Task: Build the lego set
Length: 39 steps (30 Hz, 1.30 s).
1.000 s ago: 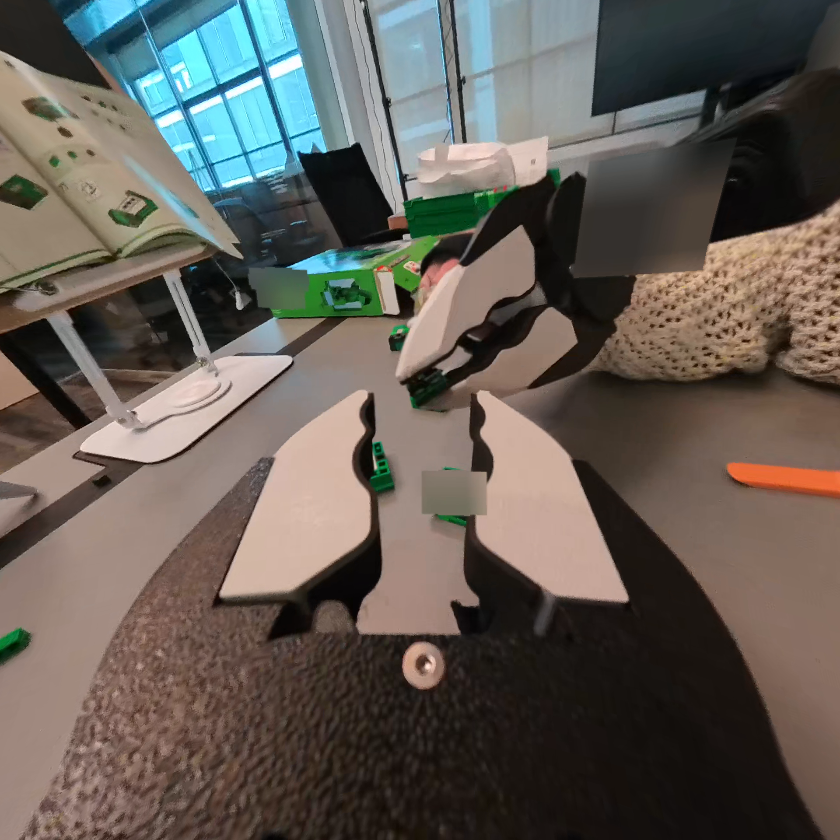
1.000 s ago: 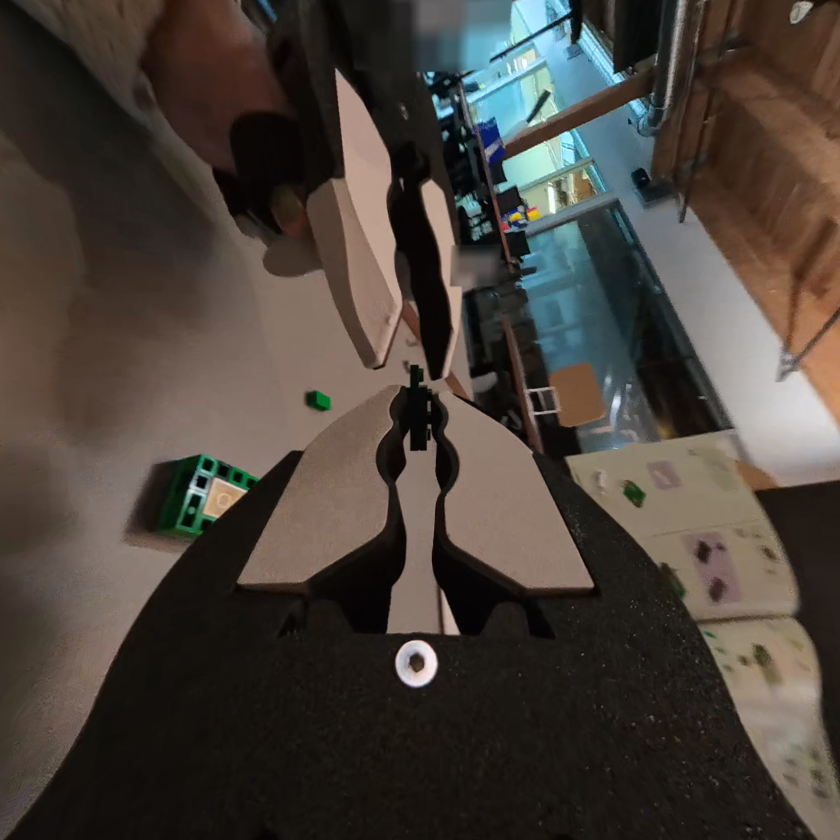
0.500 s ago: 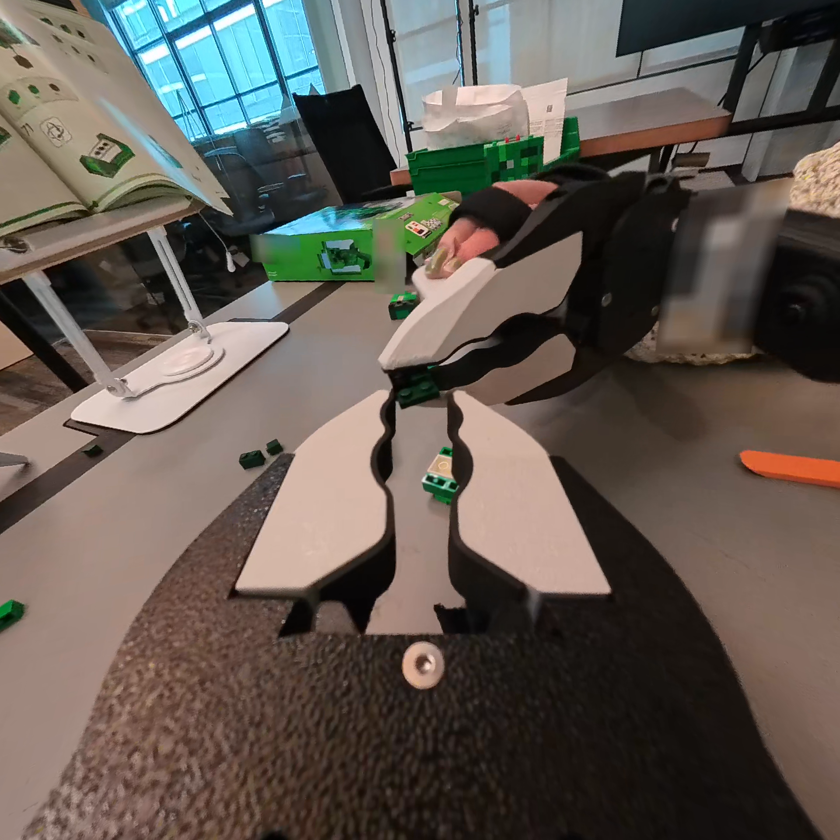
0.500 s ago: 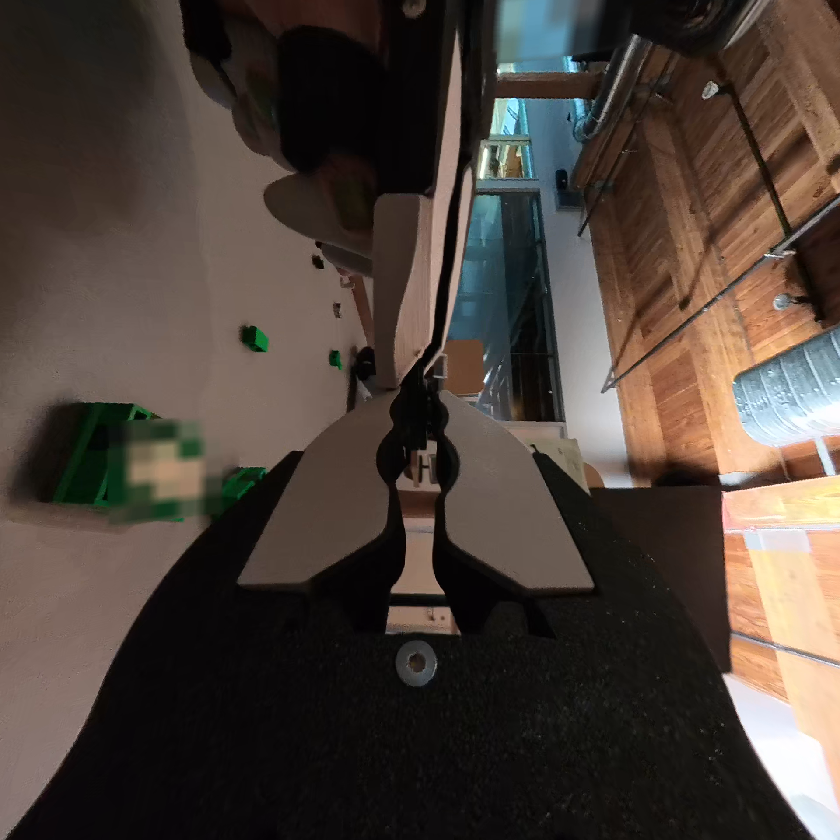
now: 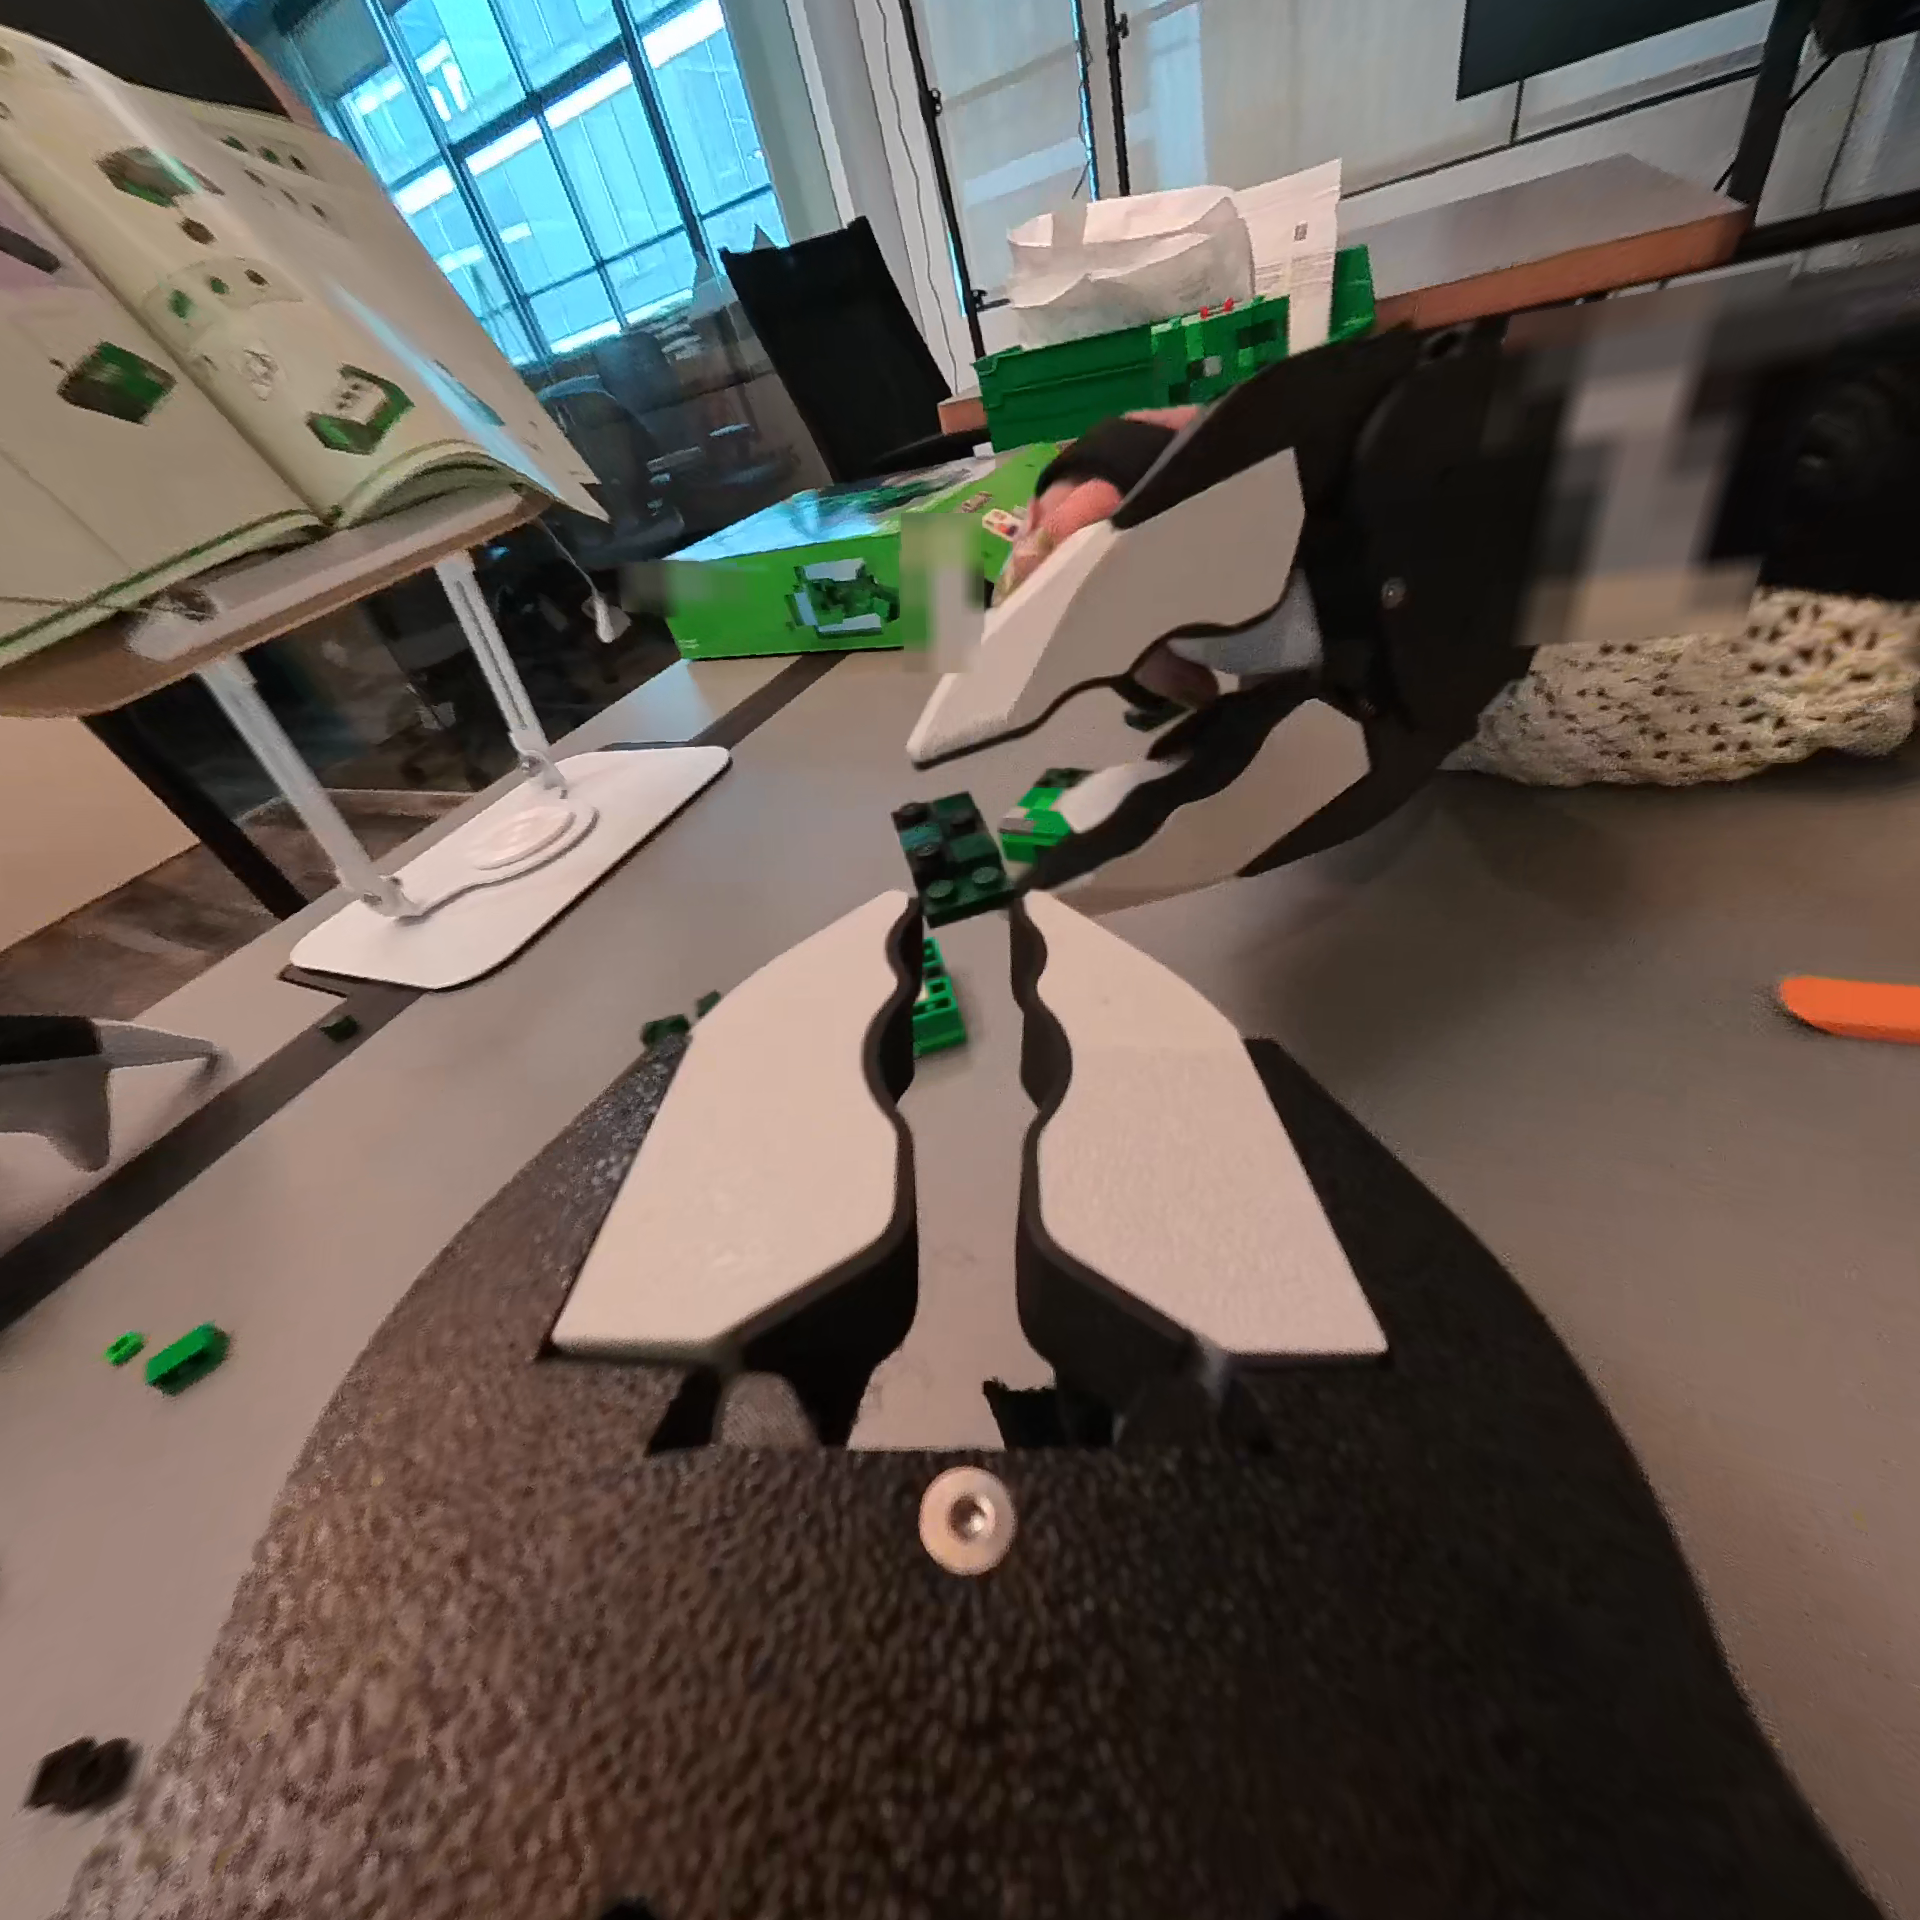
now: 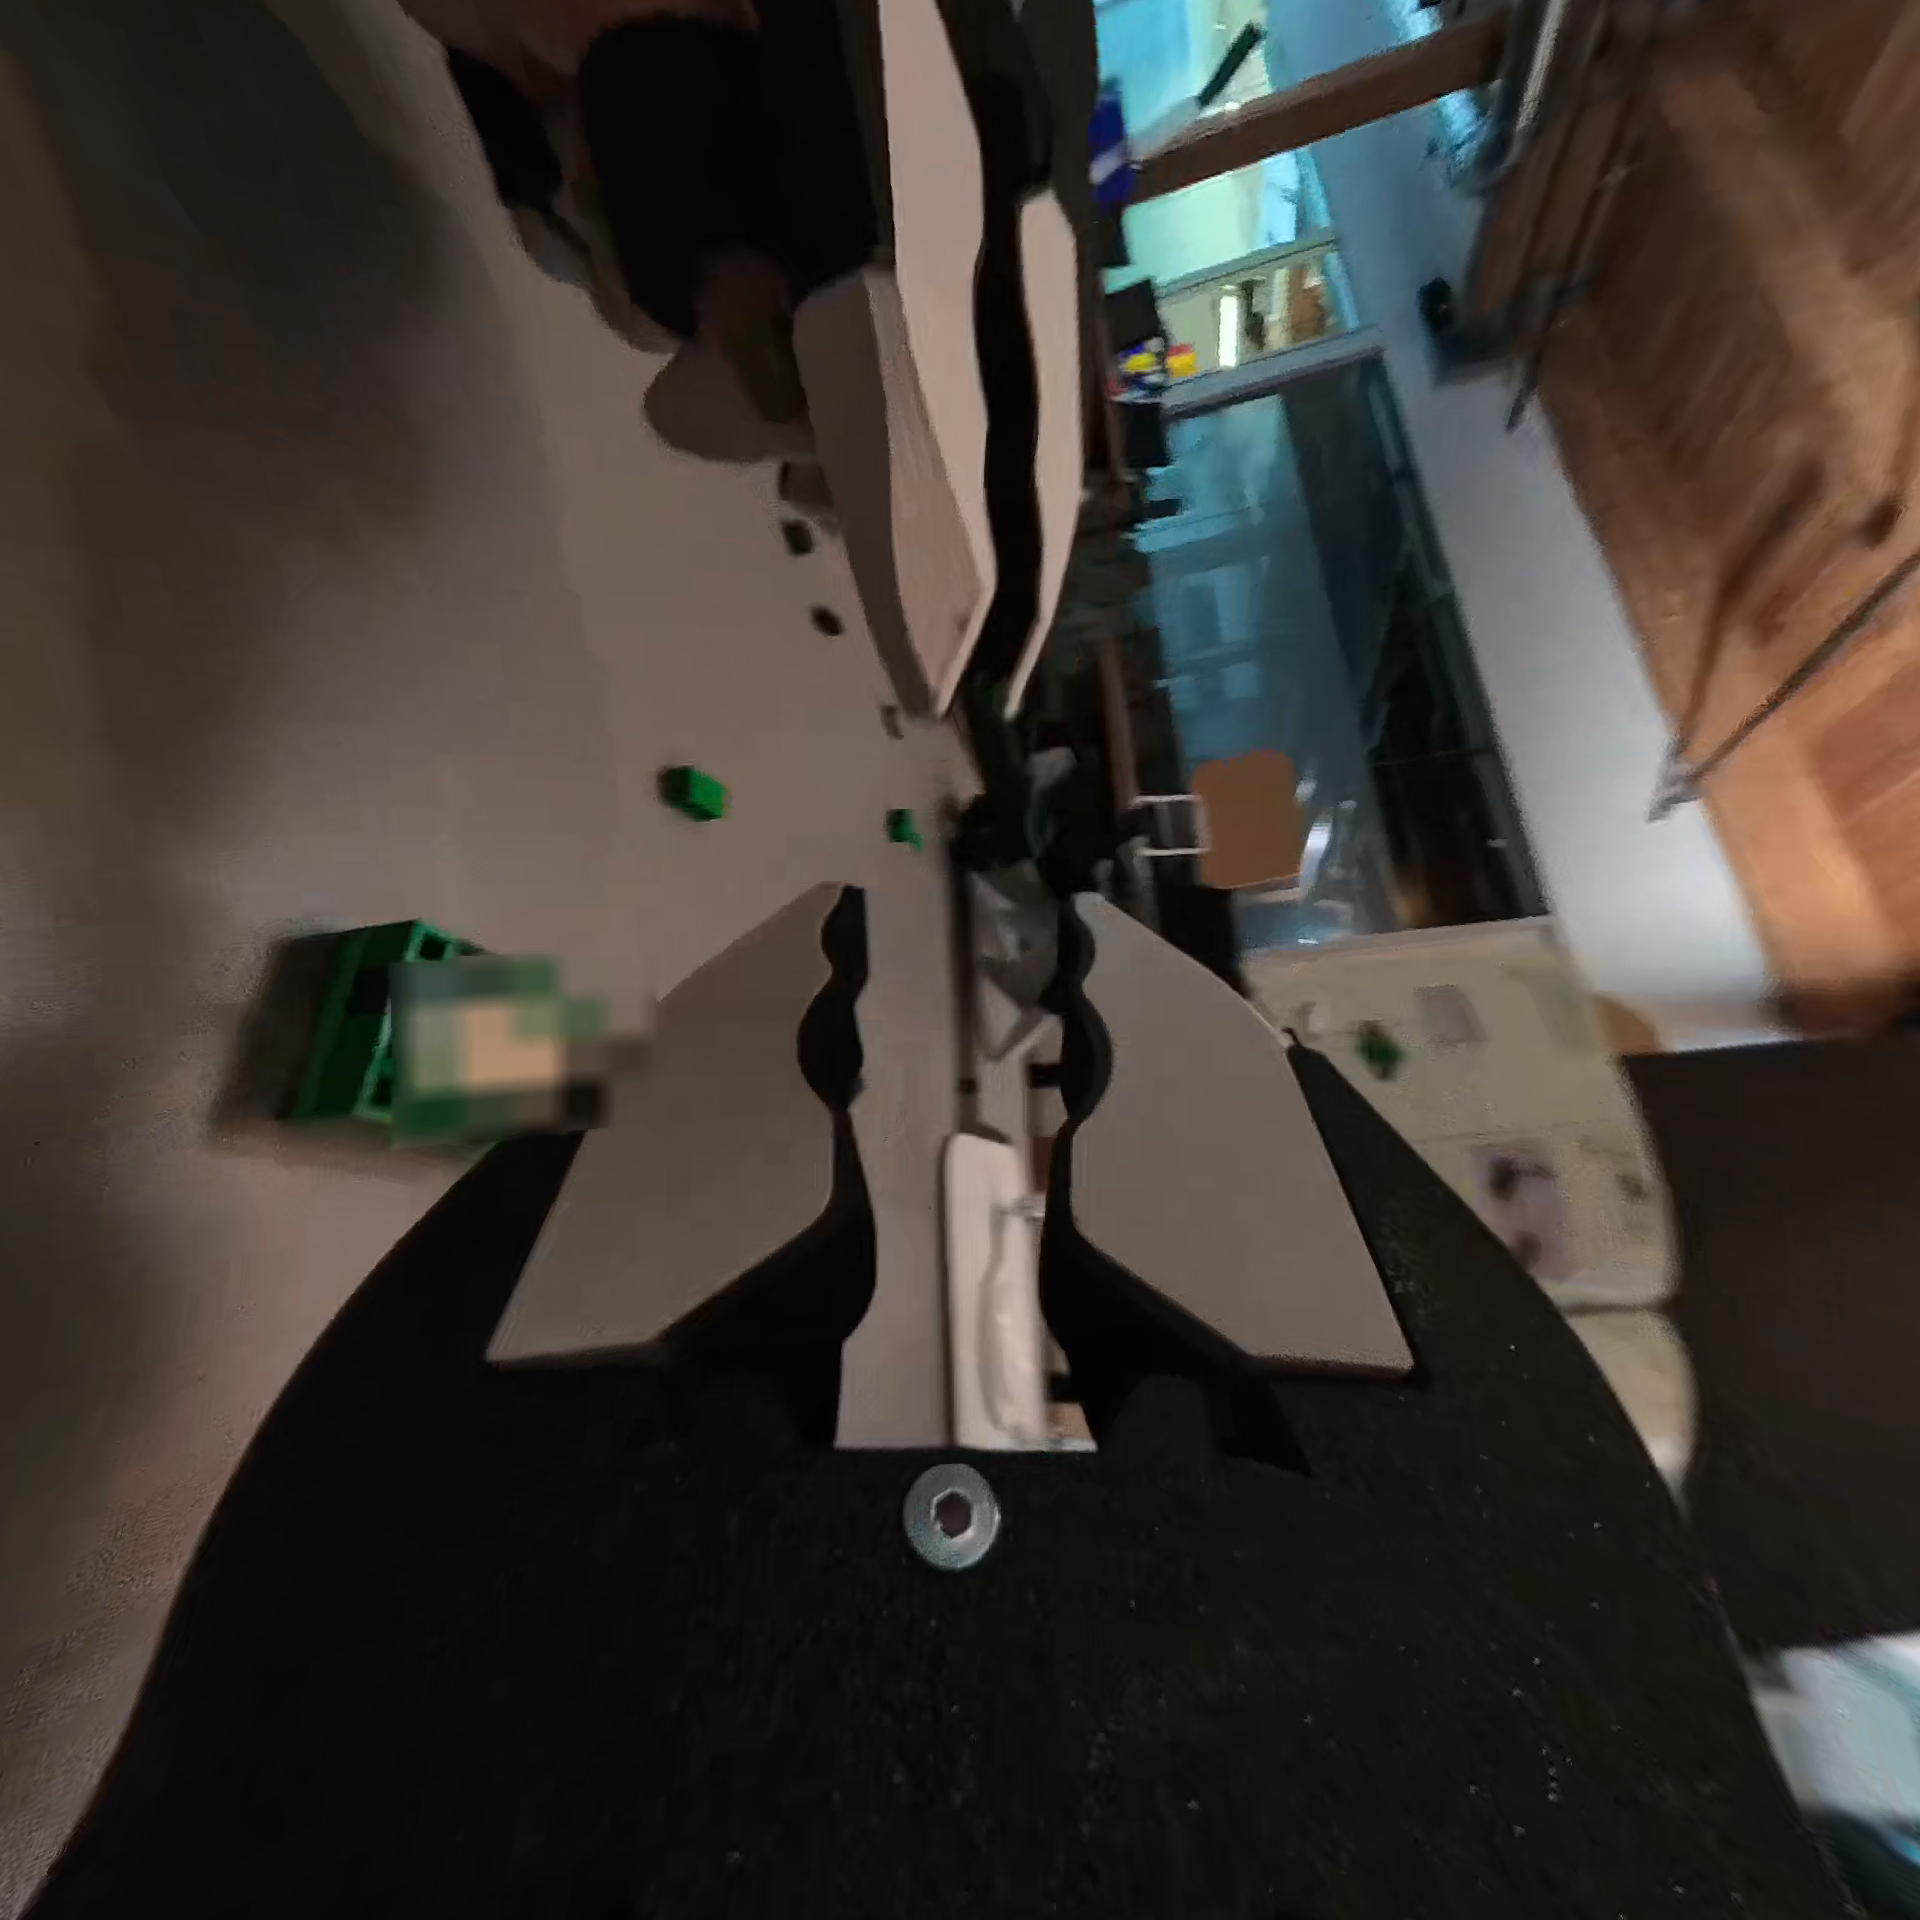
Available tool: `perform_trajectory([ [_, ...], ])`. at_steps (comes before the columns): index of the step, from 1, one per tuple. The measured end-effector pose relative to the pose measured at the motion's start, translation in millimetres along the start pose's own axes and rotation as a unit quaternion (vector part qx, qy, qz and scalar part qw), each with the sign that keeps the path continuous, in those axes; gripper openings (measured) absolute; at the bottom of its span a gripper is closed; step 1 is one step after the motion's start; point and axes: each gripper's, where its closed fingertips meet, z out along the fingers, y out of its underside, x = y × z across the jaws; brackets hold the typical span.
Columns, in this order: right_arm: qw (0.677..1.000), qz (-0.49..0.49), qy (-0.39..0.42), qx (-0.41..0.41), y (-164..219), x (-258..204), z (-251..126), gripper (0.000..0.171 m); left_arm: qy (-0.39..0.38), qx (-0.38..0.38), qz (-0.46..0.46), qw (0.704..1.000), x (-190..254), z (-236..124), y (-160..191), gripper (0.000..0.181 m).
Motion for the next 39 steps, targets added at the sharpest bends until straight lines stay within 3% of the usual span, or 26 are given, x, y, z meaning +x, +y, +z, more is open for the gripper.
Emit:
perform_trajectory([
  [2,0.994,0.077,-0.073,0.025,5.8,-10.4,-4.1,0.037,0.007,0.003,0.028,1.000,0.8,-4.8,-0.5,0.015],
  [4,0.953,0.232,-0.181,0.071,0.5,-16.9,-13.4,0.043,0.030,0.004,0.066,0.997,8.8,-7.9,-1.1,0.015],
  [5,0.912,0.323,-0.232,0.102,-6.2,-14.6,-20.1,0.043,0.044,0.006,0.086,0.995,14.6,-8.6,-2.0,0.015],
  [7,0.783,0.499,-0.338,0.157,-20.1,-3.2,-34.2,0.044,0.072,0.007,0.119,0.990,27.3,-8.1,-3.1,0.015],
  [9,0.651,0.600,-0.424,0.189,-29.3,4.4,-46.1,0.045,0.098,0.002,0.135,0.986,38.6,-5.9,-1.6,0.015],
  [10,0.618,0.619,-0.447,0.187,-30.4,2.2,-47.8,0.045,0.109,0.000,0.139,0.984,42.9,-4.7,-0.4,0.015],
  [14,0.573,0.620,-0.509,0.168,-42.9,-17.5,-51.3,0.039,0.125,-0.004,0.152,0.980,51.1,-1.6,2.0,0.015],
  [17,0.569,0.611,-0.529,0.153,-48.0,-25.8,-52.0,0.030,0.138,-0.003,0.151,0.979,55.6,-2.1,0.7,0.015],
  [19,0.560,0.612,-0.536,0.155,-51.0,-25.2,-53.9,0.015,0.145,-0.002,0.153,0.977,58.4,-2.2,0.6,0.015],
  [24,0.571,0.633,-0.490,0.182,-45.1,-12.4,-46.1,0.008,0.105,0.013,0.095,0.990,41.6,0.1,-3.4,0.014],
  [30,0.661,0.607,-0.380,0.225,-39.5,3.8,-33.0,0.008,0.122,0.086,-0.133,0.980,15.3,-9.5,-22.4,0.027],
  [33,0.705,0.577,-0.348,0.221,-40.2,4.2,-28.9,0.008,0.122,0.077,-0.141,0.979,14.8,-8.2,-18.6,0.023],
  [39,0.737,0.544,-0.354,0.187,-38.0,-8.7,-27.0,0.008,0.157,0.034,-0.136,0.978,27.1,-4.2,-7.6,0.004],
])
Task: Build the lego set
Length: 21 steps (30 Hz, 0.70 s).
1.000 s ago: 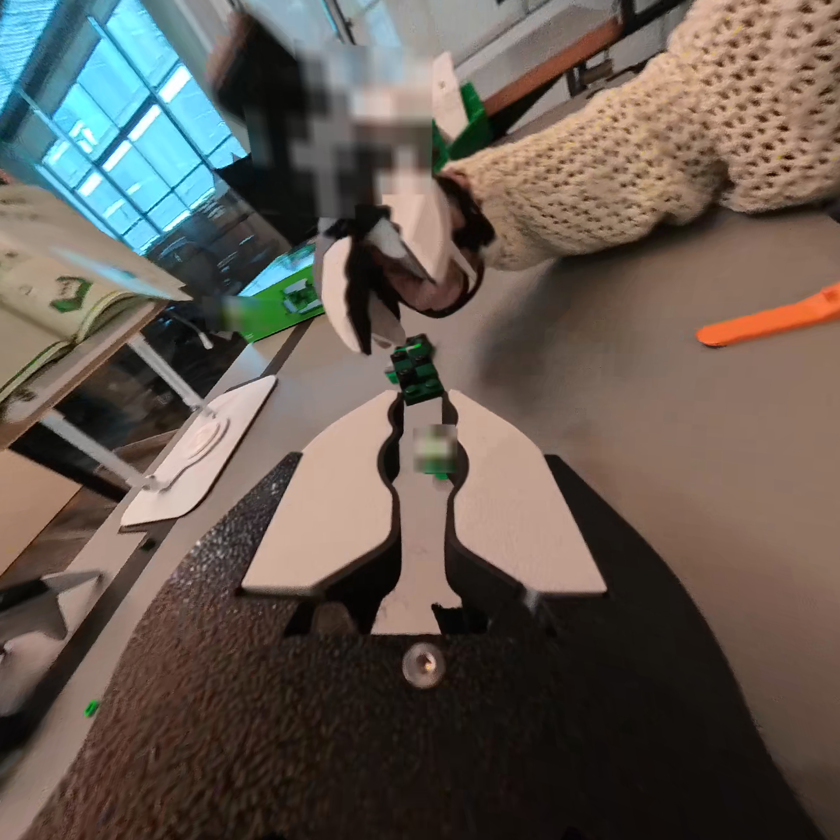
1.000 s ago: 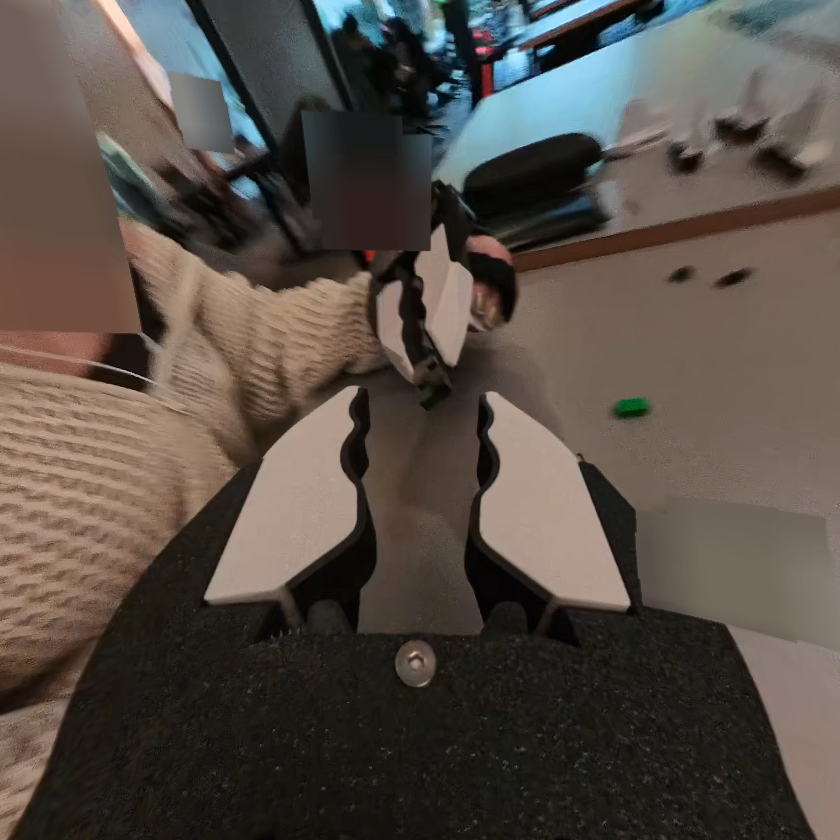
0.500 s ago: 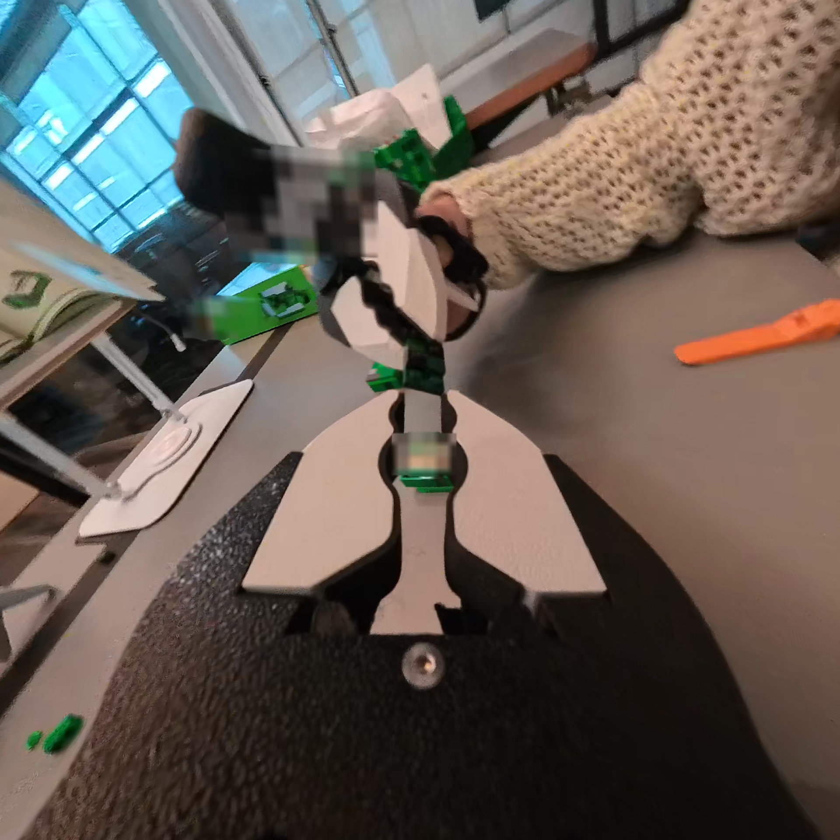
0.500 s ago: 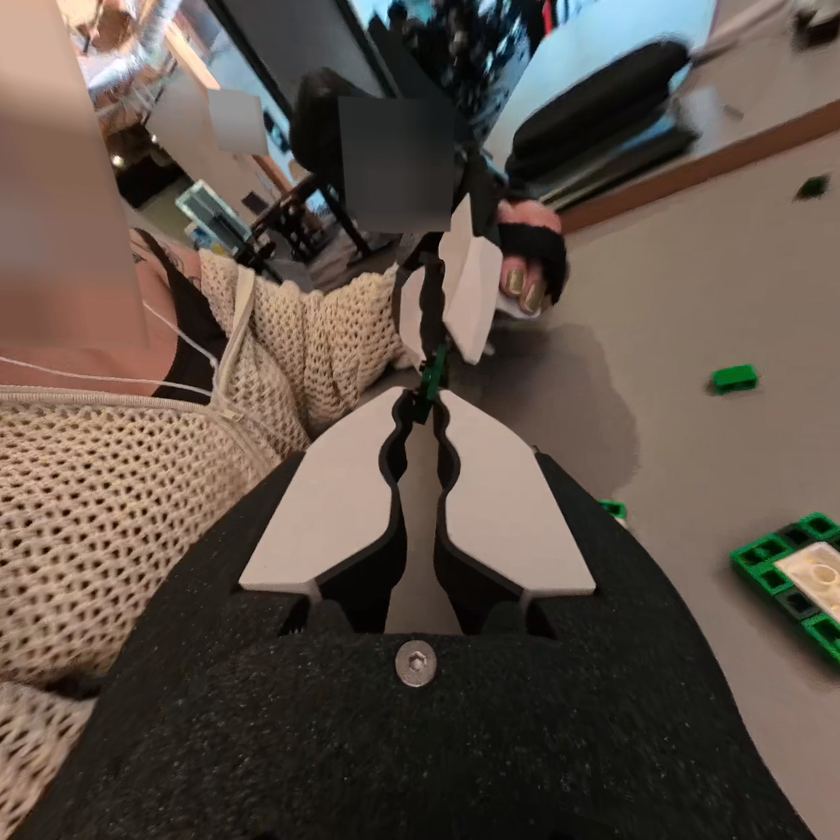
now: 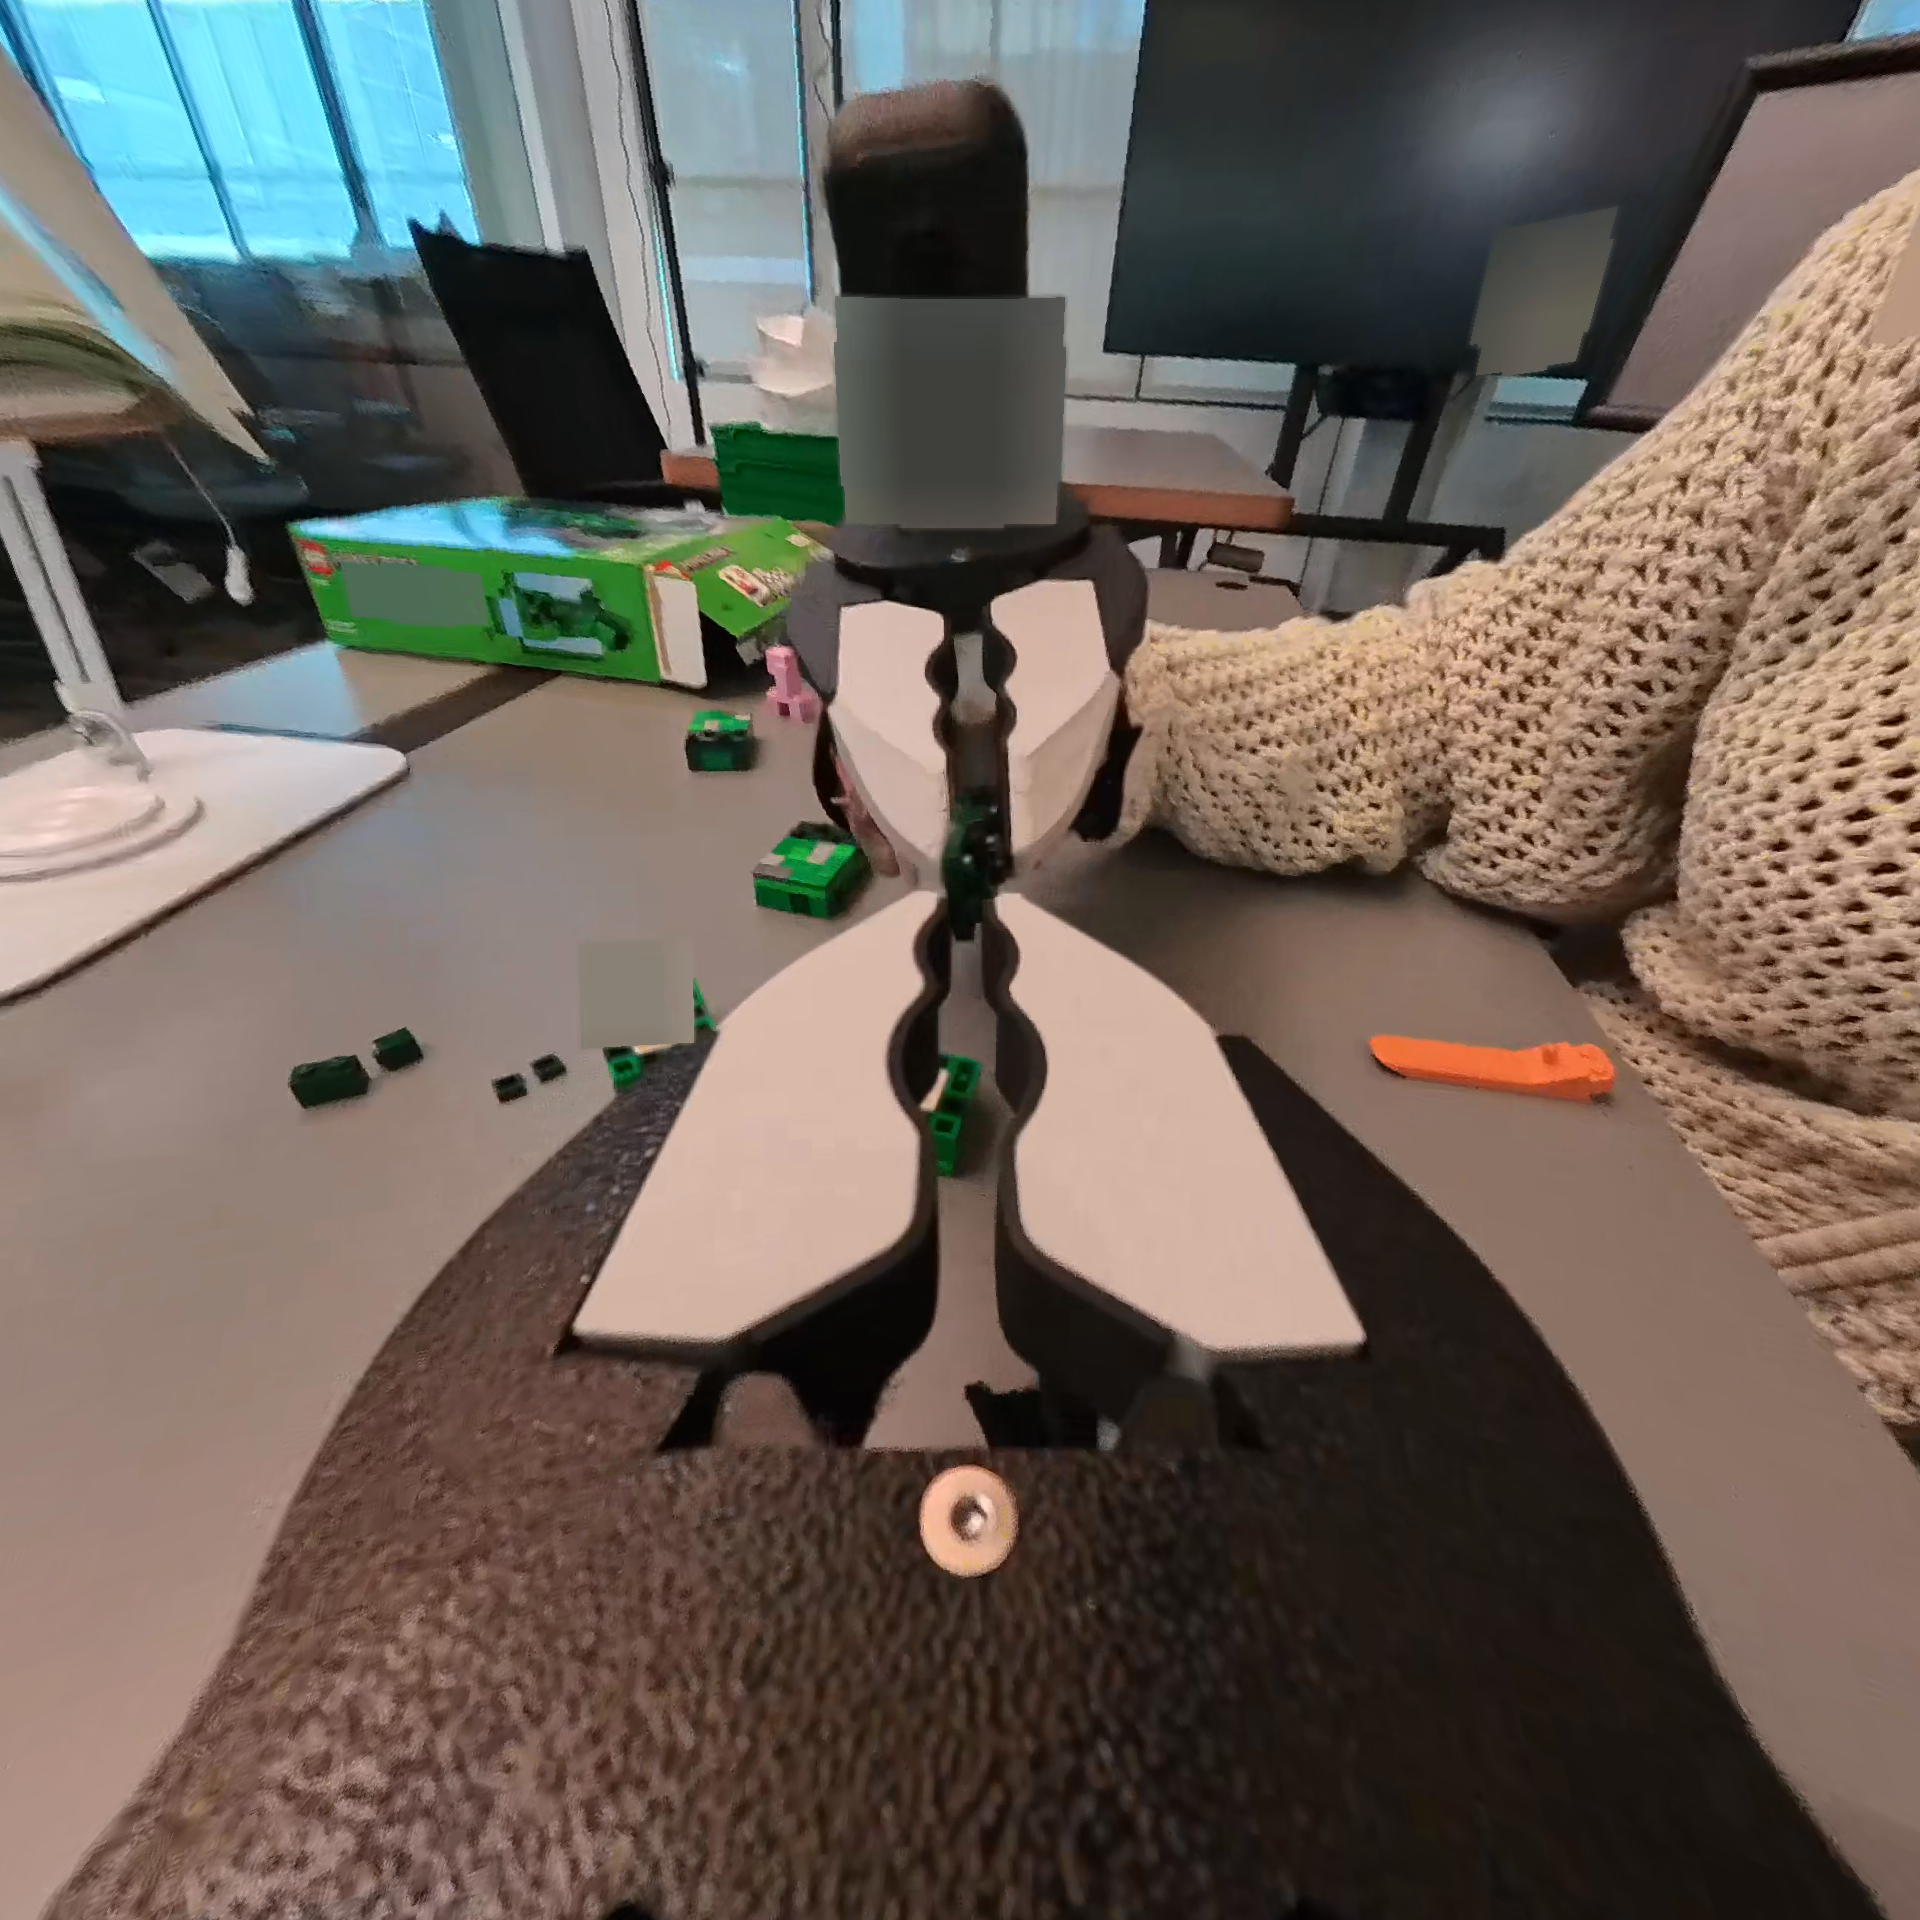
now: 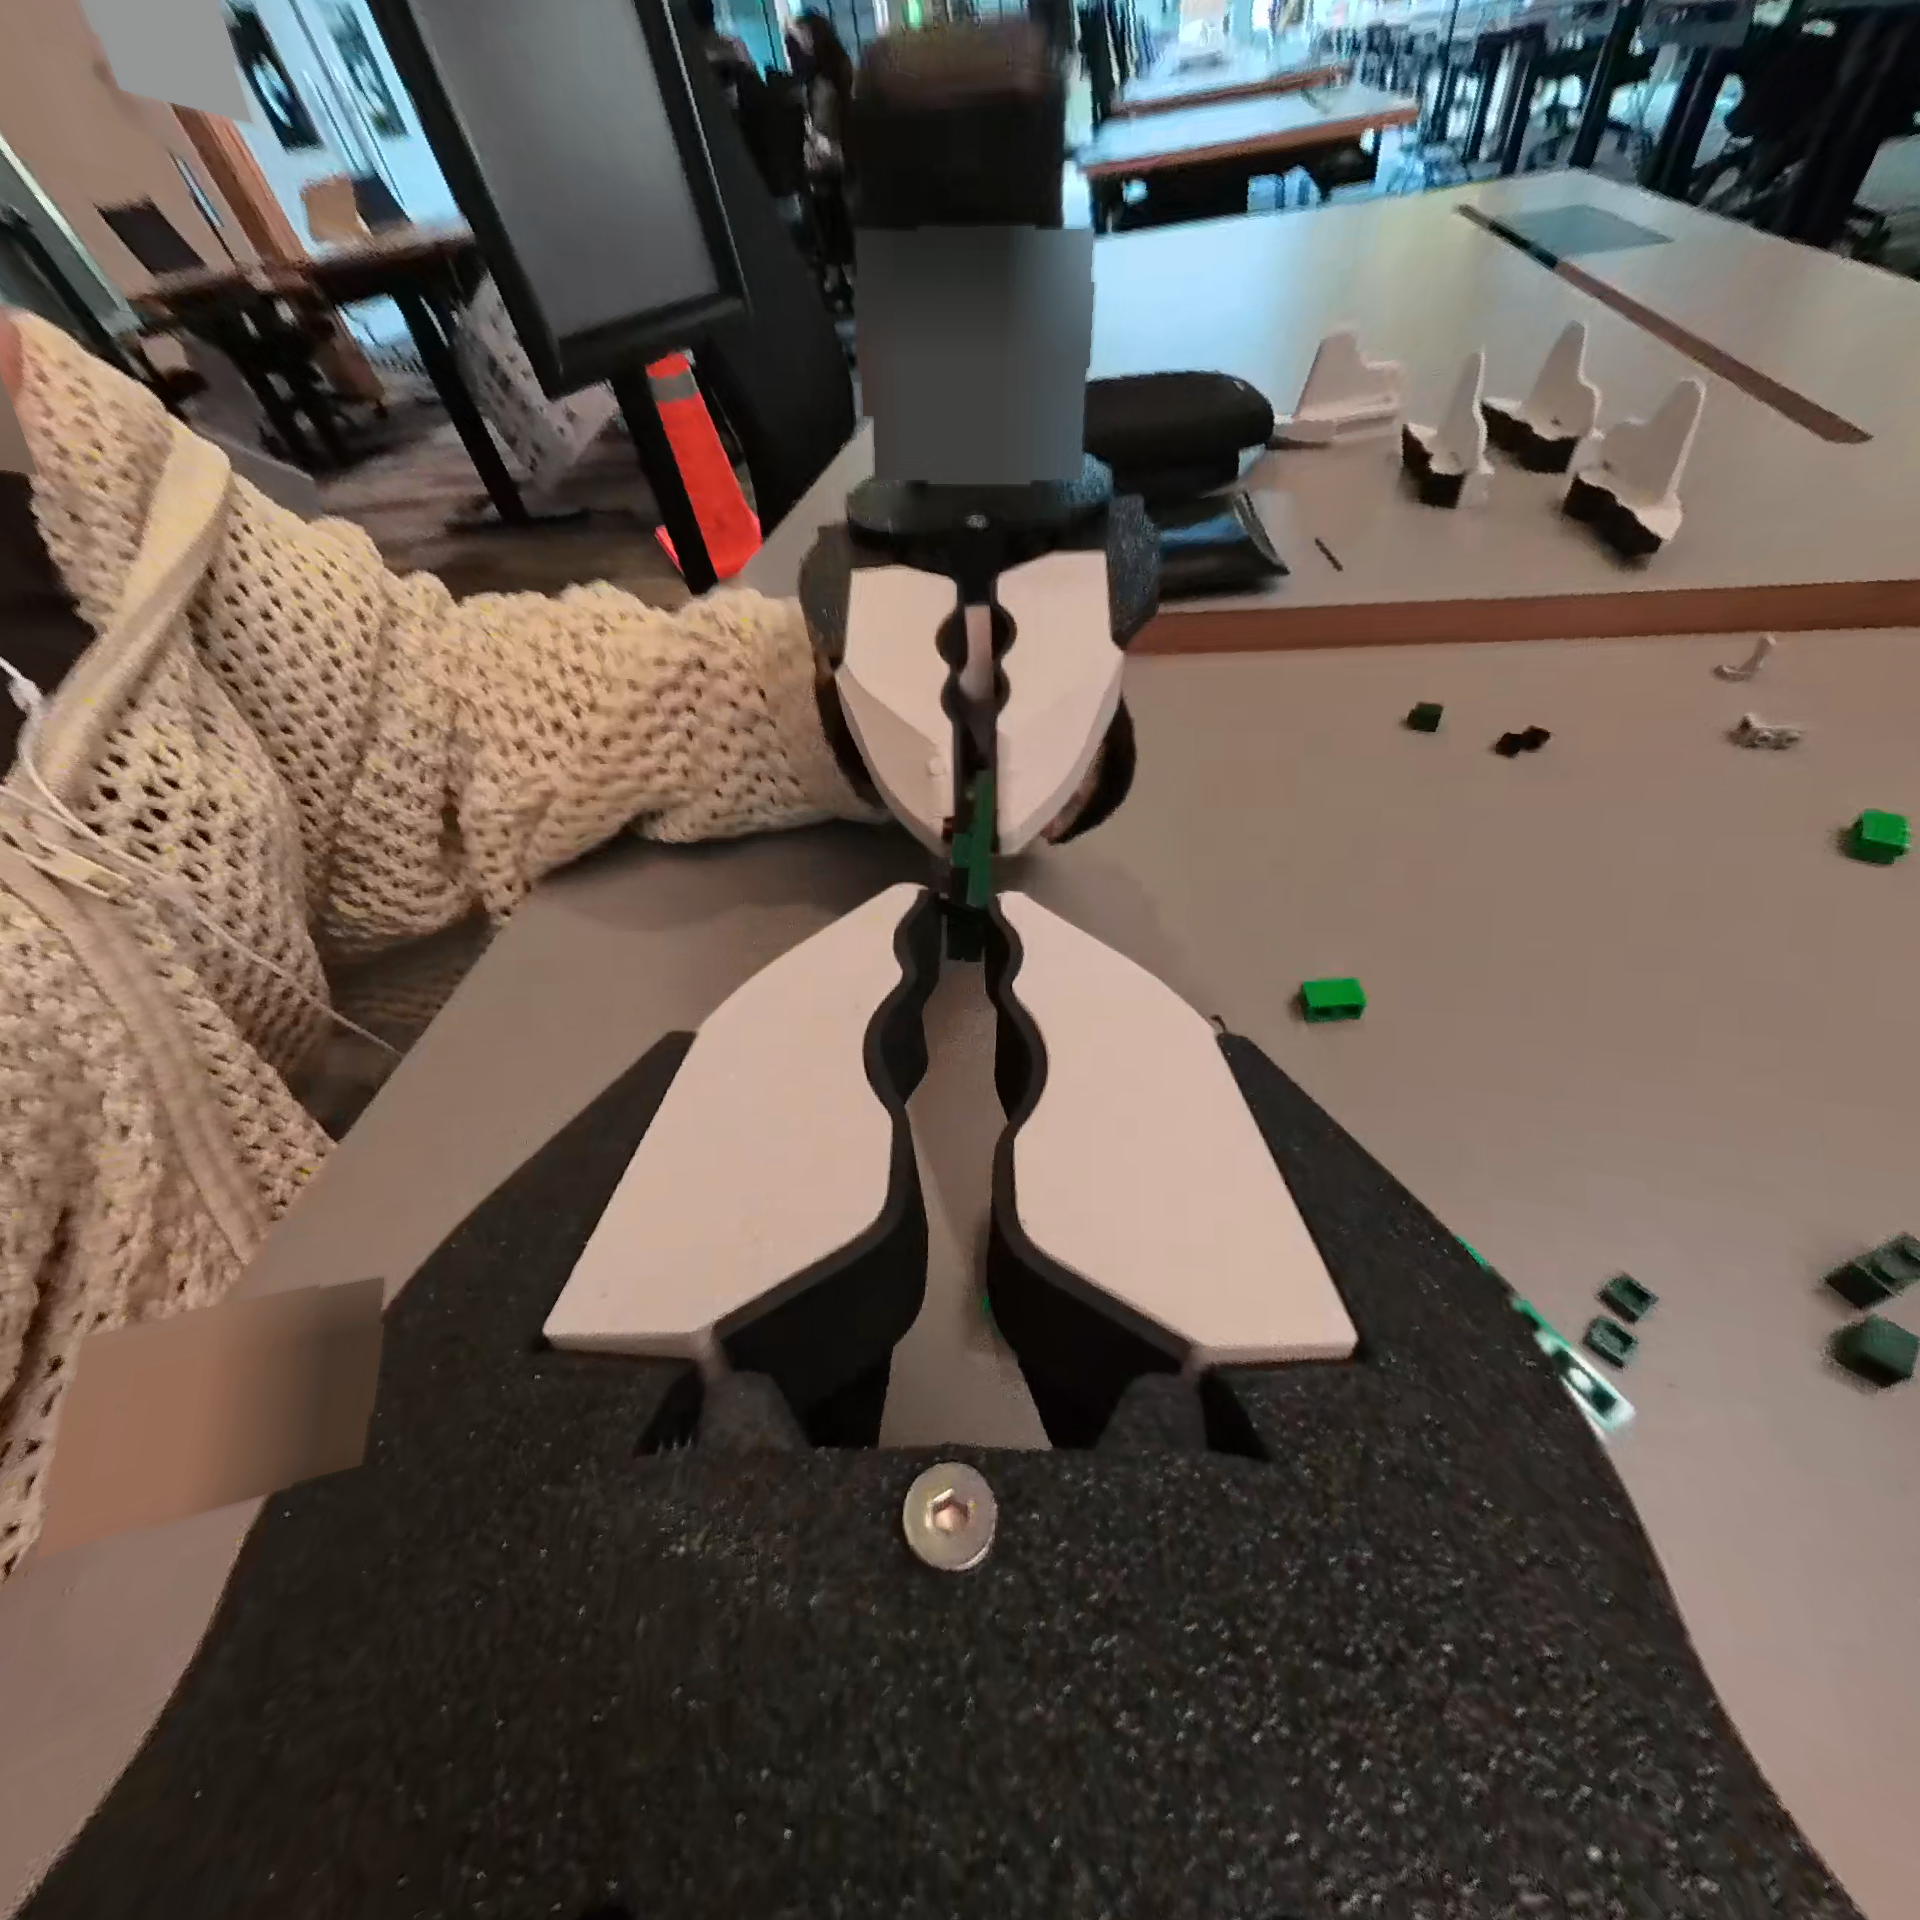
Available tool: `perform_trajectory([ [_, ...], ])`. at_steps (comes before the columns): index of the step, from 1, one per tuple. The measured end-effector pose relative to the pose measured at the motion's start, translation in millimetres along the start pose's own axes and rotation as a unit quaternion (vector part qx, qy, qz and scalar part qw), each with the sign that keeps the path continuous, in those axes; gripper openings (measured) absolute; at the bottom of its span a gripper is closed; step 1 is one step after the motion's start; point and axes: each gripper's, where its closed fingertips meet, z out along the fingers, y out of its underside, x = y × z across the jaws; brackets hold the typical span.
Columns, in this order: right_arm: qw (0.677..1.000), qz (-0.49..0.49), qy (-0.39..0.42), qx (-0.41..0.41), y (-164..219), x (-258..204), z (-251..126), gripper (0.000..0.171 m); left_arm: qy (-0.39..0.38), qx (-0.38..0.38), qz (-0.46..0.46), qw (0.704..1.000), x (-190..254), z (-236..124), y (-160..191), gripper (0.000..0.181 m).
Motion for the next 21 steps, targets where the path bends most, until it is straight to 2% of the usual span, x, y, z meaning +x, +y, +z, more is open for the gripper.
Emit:
perform_trajectory([
  [1,1.000,-0.007,0.008,-0.022,4.9,1.1,-0.2,0.008,0.005,-0.016,-0.007,1.000,0.7,0.3,4.3,0.004],
  [4,0.994,-0.011,0.015,-0.111,22.8,0.9,-1.3,0.024,0.003,-0.090,0.004,0.996,1.3,2.5,24.4,0.004],
  [7,0.984,-0.029,0.019,-0.173,37.4,-1.3,1.8,0.022,0.006,-0.141,0.016,0.990,3.8,5.9,39.6,0.004],
  [11,0.975,-0.049,0.031,-0.213,50.2,-0.1,8.3,0.008,0.011,-0.156,0.021,0.987,5.9,8.0,45.7,0.004],
  [14,0.981,-0.043,0.060,-0.178,40.8,9.5,7.9,0.007,-0.033,-0.119,0.021,0.992,-6.4,6.5,35.7,0.004],
  [16,0.991,-0.017,0.063,-0.115,25.1,13.9,6.9,0.007,-0.059,-0.074,-0.019,0.995,-17.4,1.6,22.6,0.018],
  [18,0.998,0.010,0.055,-0.038,7.5,14.4,6.9,0.007,-0.043,-0.031,-0.057,0.997,-17.9,-2.1,12.2,0.024],
  [21,0.999,0.036,0.030,0.008,-2.5,10.4,7.3,0.007,-0.016,0.019,-0.065,0.998,-11.5,-1.6,0.2,0.017],
])
